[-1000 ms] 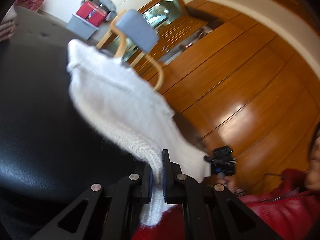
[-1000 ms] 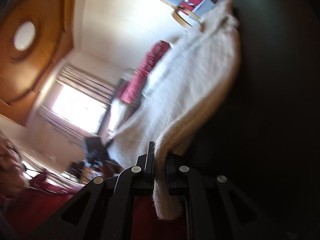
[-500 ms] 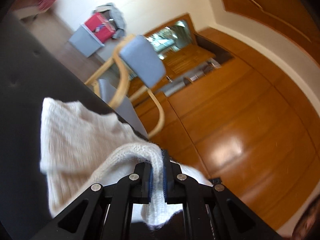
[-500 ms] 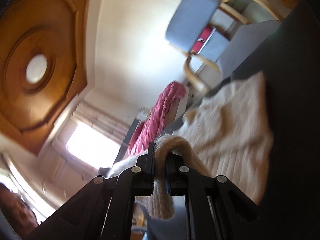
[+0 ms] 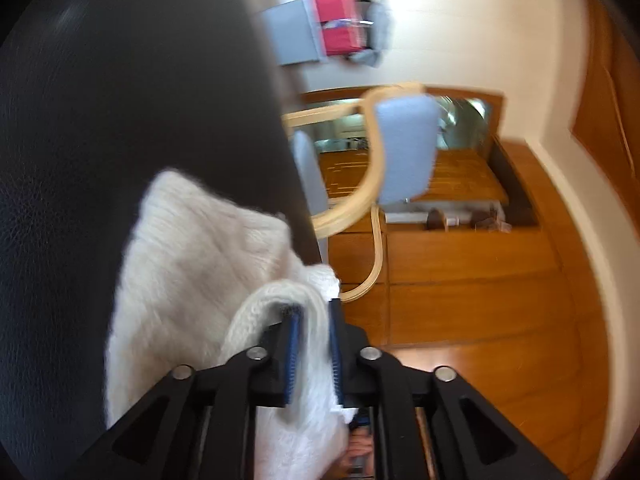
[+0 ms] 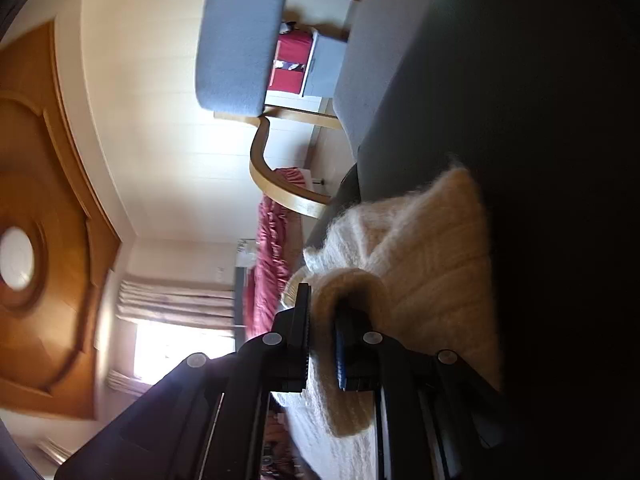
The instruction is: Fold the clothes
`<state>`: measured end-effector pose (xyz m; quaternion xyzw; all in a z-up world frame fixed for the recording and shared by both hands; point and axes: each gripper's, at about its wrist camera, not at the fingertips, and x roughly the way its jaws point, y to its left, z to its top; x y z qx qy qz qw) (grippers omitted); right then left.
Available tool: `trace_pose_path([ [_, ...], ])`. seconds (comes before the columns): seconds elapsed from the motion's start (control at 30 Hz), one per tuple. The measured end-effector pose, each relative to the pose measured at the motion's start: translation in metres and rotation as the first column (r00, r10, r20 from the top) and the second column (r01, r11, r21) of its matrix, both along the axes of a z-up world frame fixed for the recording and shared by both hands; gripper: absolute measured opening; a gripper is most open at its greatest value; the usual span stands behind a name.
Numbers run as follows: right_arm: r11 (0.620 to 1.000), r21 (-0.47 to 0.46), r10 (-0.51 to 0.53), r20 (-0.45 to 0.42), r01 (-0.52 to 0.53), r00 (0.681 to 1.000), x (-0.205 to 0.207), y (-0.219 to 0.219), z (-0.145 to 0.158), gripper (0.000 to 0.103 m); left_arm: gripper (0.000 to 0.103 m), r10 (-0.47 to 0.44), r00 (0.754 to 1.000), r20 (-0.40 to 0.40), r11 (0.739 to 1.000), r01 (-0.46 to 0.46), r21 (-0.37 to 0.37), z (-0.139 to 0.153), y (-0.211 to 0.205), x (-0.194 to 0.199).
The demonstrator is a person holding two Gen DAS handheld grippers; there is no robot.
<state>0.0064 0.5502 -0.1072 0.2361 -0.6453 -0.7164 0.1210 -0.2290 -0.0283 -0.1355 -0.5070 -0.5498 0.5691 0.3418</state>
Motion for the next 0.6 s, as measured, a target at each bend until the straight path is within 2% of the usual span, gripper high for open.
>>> trace_pose_path([
  [0.07,0.999,-0.038,-0.016,0.018,0.017,1.000,-0.005,0.004,-0.008,0.020,0.019,0.068,0.995,0.069,0.992,-0.075,0.100,-0.007,-0.008,-0.004],
  [0.13,0.997,-0.068,-0.041,-0.004,0.040,0.999,-0.005,0.007,-0.010,0.035,0.021,0.128,0.990,0.050,0.988,-0.132,0.081,0.000,-0.014,-0.007],
  [0.2,0.998,-0.055,-0.042,-0.021,0.041,0.999,-0.006,0.008,-0.004,0.042,0.021,0.153,0.988,-0.010,0.988,-0.153,-0.006,0.013,-0.015,-0.008],
  [0.27,0.999,-0.006,-0.037,-0.022,0.037,0.999,-0.006,0.007,0.005,0.044,0.021,0.160,0.983,-0.087,0.982,-0.167,-0.087,0.029,-0.013,-0.001],
  [0.33,0.995,0.086,-0.040,-0.020,0.042,0.999,-0.004,0.004,0.020,0.044,0.021,0.159,0.973,-0.166,0.968,-0.187,-0.169,0.044,-0.005,0.009],
  [0.4,0.971,0.234,-0.032,-0.026,0.038,0.999,-0.003,-0.006,0.043,0.044,0.021,0.119,0.954,-0.275,0.942,-0.196,-0.272,0.064,0.014,0.021],
  [0.43,0.946,0.323,-0.018,-0.040,0.030,0.999,-0.004,-0.014,0.056,0.044,0.021,0.092,0.942,-0.322,0.927,-0.199,-0.318,0.074,0.025,0.027],
  [0.47,0.903,0.430,0.007,-0.044,0.013,0.999,-0.006,-0.027,0.070,0.044,0.021,0.041,0.922,-0.385,0.910,-0.194,-0.366,0.086,0.042,0.036],
  [0.53,0.765,0.640,0.081,0.007,-0.067,0.997,-0.018,-0.061,0.092,0.044,0.021,-0.067,0.886,-0.459,0.893,-0.152,-0.424,0.100,0.073,0.049],
  [0.6,0.596,0.788,0.158,0.070,-0.152,0.985,-0.033,-0.098,0.104,0.044,0.021,-0.178,0.851,-0.495,0.876,-0.092,-0.473,0.103,0.109,0.054],
])
